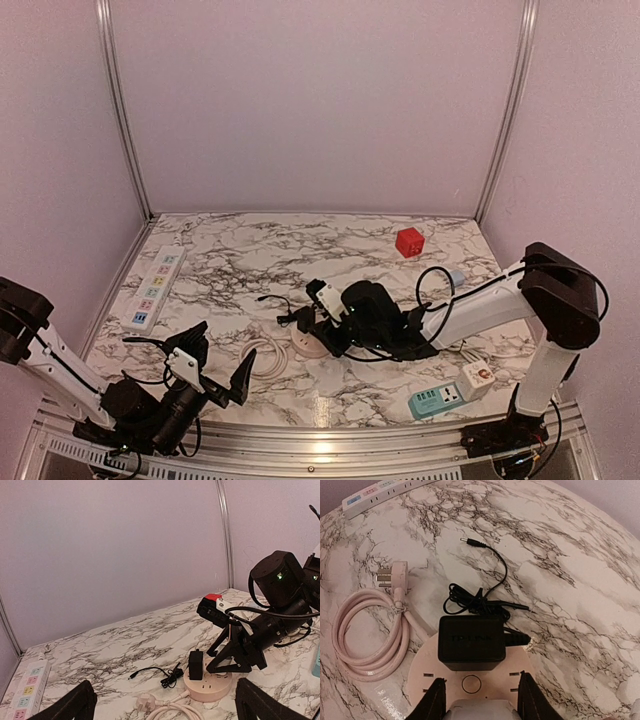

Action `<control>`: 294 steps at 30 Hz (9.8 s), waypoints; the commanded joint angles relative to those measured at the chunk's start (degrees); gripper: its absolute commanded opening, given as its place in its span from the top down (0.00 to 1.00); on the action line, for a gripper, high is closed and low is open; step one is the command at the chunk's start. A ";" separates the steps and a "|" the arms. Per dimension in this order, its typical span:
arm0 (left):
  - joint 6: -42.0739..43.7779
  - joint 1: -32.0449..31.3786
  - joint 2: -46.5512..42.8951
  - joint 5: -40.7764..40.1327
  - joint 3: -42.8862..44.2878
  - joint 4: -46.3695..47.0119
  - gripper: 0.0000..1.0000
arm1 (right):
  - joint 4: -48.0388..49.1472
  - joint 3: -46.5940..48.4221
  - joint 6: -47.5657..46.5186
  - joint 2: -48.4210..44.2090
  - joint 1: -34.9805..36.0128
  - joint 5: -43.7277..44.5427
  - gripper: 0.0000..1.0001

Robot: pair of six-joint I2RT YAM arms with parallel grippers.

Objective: Insert the plug
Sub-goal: Insert the plug into the socket slot, then move the socket to the center of the board.

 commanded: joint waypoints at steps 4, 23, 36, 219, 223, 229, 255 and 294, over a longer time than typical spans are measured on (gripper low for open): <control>-0.14 0.35 0.26 -0.16 0.90 8.44 0.01 | -2.46 0.16 -1.06 -2.09 0.26 0.98 1.00; 0.25 0.44 -0.12 -0.49 0.78 8.39 0.01 | -3.31 1.57 -1.50 -0.26 0.24 -3.21 1.00; 0.23 0.40 0.17 -0.63 0.85 8.39 0.01 | -2.84 1.38 -1.48 -0.73 0.22 -3.86 1.00; -1.75 1.12 -3.03 0.06 -1.59 7.91 0.01 | -40.09 28.16 5.63 25.92 2.84 1.88 0.44; -1.73 1.14 -3.14 -0.09 -1.71 7.88 0.01 | -40.34 28.66 5.28 23.76 3.51 2.62 0.36; -1.73 1.09 -2.90 -0.05 -1.71 7.95 0.01 | -40.16 28.63 4.81 19.22 3.75 3.75 0.16; -1.25 1.26 -1.59 -0.31 -0.92 7.98 0.01 | -31.85 27.44 -2.78 15.19 11.62 10.19 0.01; -0.84 1.71 -0.01 -0.61 -0.17 7.94 0.01 | -33.35 15.37 5.68 9.26 -2.72 11.71 0.02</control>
